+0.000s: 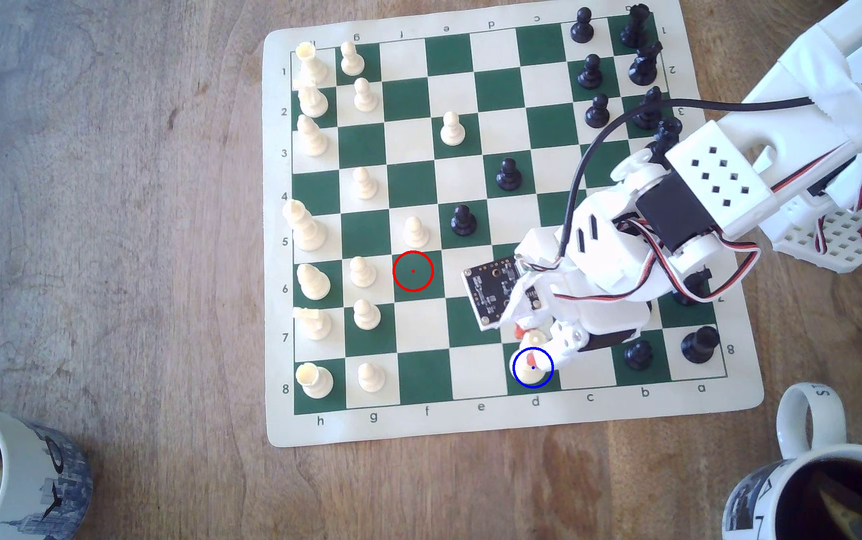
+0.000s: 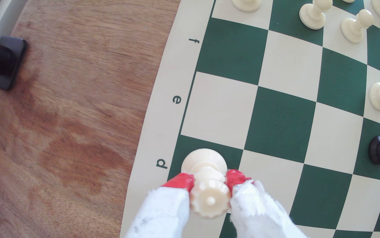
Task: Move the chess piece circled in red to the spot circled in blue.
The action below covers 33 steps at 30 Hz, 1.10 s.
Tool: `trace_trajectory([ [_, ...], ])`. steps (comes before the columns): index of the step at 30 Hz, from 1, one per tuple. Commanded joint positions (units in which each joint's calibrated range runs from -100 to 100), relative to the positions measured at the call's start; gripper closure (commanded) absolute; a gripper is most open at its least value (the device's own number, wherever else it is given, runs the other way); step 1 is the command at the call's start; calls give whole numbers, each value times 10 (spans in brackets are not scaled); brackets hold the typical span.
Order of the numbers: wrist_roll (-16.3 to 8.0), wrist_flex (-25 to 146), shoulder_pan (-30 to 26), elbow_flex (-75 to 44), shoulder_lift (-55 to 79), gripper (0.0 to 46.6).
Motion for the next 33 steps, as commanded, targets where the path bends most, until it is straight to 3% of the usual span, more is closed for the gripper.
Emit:
trace_trajectory([
  [1,6,-5,-2,-20,-1,462],
  [4,7,-4,-5,-20,7,445],
  [7,3,-14,-5,-20,9,387],
  [10,2,-19,-2,-21,8,362],
  [13,-5,-31,18,-16,-10,297],
  [16,-13,-45,49,-11,-49,268],
  [22,-23,-76,75,29,-155,268],
  [26,-21,-155,93,118,-247,268],
  [29,-29,-397,143,291,-329,269],
  [33,-21,-515,194,413,-430,270],
])
